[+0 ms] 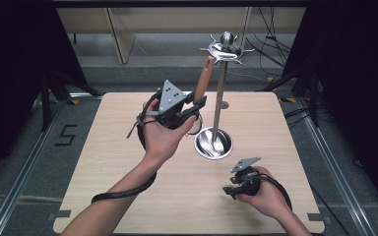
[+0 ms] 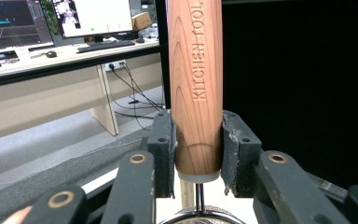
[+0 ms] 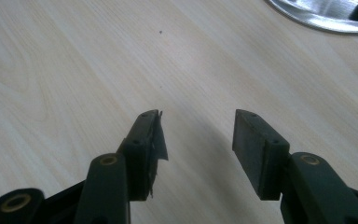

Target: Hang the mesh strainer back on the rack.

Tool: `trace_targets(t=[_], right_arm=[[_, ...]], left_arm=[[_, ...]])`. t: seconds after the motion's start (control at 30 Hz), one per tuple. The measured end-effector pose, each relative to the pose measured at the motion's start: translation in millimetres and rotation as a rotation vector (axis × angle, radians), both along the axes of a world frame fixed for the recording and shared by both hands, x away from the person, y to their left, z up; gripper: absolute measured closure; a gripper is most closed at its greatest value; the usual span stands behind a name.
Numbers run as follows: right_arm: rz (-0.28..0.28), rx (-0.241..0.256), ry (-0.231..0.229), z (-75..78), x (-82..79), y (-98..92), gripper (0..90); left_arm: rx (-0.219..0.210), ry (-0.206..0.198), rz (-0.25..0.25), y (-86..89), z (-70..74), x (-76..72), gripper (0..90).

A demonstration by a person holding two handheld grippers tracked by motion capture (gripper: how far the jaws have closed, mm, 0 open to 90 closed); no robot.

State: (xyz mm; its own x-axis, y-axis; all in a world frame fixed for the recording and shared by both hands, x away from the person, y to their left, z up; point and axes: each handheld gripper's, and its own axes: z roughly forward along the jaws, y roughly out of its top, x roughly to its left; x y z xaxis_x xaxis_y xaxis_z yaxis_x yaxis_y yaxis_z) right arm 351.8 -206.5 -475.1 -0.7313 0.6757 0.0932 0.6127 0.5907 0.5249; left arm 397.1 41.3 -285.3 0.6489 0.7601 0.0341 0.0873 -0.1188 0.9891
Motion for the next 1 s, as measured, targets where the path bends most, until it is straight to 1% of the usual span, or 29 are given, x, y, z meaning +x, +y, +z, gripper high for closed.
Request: trace_targets(t=[0.03, 0.07, 0.13, 0.17, 0.27, 0.3, 0.4, 0.5, 0.53, 0.57, 0.73, 0.77, 0.8, 0.87, 0.93, 0.97, 1.0], right_arm=[[-0.006, 0.018, 0.007, -0.9, -0.1, 0.4, 51.9], [0.003, 0.01, -0.018, -2.3, 0.4, 0.2, 51.9], [0.005, 0.009, -0.018, -2.4, 0.4, 0.0, 51.9], [0.0, 0.001, 0.0, -0.1, 0.0, -0.2, 51.9], [-0.001, 0.0, 0.001, -0.1, 0.0, -0.3, 51.9], [0.007, 0.007, -0.019, -2.3, 0.6, -0.1, 51.9], [0.003, 0.01, -0.016, -2.5, 0.4, -0.1, 51.9], [0.012, 0.006, -0.019, -2.2, 0.8, -0.4, 51.8], [0.01, -0.004, -0.013, -1.0, 0.5, -0.9, 51.9], [0.001, 0.001, 0.002, -0.2, 0.1, -0.7, 51.9], [-0.001, 0.001, 0.003, -0.3, 0.1, -0.6, 51.9], [0.008, -0.004, -0.014, -1.5, 0.6, -0.6, 51.9], [0.007, 0.011, -0.017, -2.9, 0.6, -0.3, 51.8], [0.0, 0.011, -0.01, -2.9, -0.1, 0.5, 51.9], [0.008, 0.009, -0.016, -2.8, 0.6, -0.2, 51.9], [0.003, -0.002, 0.002, -0.9, 0.5, -0.6, 51.8], [0.003, -0.002, 0.002, -0.9, 0.5, -0.6, 51.8]], left_arm=[[0.0, -0.001, -0.001, -0.5, 0.1, -0.2, 67.6], [-0.002, 0.0, -0.002, -1.1, 0.1, -0.4, 67.6], [-0.001, -0.001, -0.004, -2.4, 0.0, 0.1, 67.6], [0.002, -0.003, -0.003, -2.9, -0.1, 0.6, 67.6], [0.004, -0.002, 0.002, -4.2, -0.6, 1.7, 67.6], [0.004, -0.003, 0.004, -4.8, -0.9, 2.1, 67.5], [0.006, 0.0, 0.005, -6.3, -1.3, 2.8, 67.5], [0.006, -0.003, 0.005, -7.7, -0.3, 3.2, 67.5], [0.005, -0.003, 0.006, -8.1, 0.1, 3.3, 67.5], [0.007, -0.005, 0.008, -8.7, 0.9, 3.5, 67.5], [0.012, -0.009, 0.016, -10.7, 4.0, 5.9, 67.5], [0.013, -0.011, 0.019, -11.4, 4.6, 6.2, 67.5], [0.014, -0.012, 0.02, -12.0, 4.8, 6.4, 67.5], [0.019, -0.01, 0.021, -12.7, 4.7, 6.7, 67.5], [0.016, -0.011, 0.023, -13.6, 4.0, 7.5, 67.5], [0.015, -0.01, 0.024, -13.8, 3.7, 7.8, 67.5], [0.017, -0.01, 0.024, -14.0, 3.4, 8.1, 67.5]])
